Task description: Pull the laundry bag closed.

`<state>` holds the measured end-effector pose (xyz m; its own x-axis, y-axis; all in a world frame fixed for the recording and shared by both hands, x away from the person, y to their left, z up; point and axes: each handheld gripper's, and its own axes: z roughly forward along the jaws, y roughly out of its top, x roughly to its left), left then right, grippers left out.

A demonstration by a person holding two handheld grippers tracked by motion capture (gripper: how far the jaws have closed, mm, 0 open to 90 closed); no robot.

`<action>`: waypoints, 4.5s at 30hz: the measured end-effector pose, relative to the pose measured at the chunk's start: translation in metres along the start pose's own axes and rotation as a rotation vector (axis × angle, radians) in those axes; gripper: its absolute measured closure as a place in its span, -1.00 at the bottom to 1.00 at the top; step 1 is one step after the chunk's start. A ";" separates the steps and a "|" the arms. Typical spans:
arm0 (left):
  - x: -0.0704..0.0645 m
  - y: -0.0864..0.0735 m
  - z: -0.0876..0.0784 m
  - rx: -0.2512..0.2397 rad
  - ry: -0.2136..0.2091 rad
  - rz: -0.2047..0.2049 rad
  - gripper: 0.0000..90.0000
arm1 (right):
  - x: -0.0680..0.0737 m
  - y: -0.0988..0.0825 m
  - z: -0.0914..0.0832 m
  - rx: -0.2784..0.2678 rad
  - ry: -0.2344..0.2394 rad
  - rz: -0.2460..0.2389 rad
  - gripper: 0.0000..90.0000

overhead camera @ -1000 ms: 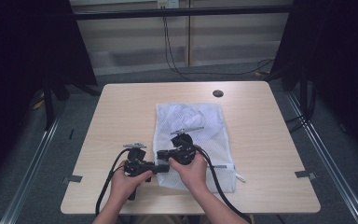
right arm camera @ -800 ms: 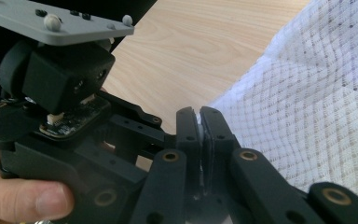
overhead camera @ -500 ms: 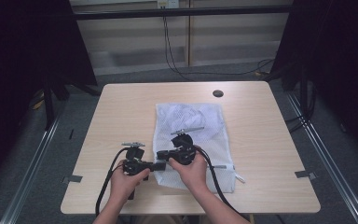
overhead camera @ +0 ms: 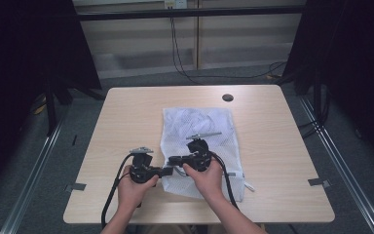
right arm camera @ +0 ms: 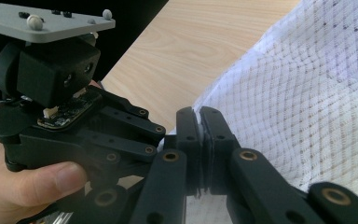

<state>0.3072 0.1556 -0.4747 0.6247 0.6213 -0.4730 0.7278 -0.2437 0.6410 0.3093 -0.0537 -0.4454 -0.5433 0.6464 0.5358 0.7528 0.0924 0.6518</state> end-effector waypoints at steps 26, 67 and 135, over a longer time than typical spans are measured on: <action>-0.004 0.004 0.000 -0.004 0.030 -0.025 0.98 | -0.009 -0.004 -0.006 -0.009 0.002 -0.007 0.93; -0.005 0.000 -0.003 -0.034 0.054 -0.066 0.98 | -0.019 -0.009 -0.006 0.007 0.007 -0.012 0.93; -0.004 -0.006 -0.003 -0.010 0.067 -0.084 0.99 | -0.050 -0.025 -0.035 0.019 -0.035 -0.050 0.93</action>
<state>0.2993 0.1568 -0.4746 0.5412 0.6877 -0.4839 0.7737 -0.1818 0.6070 0.3045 -0.1149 -0.4701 -0.5673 0.6666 0.4835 0.7320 0.1391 0.6670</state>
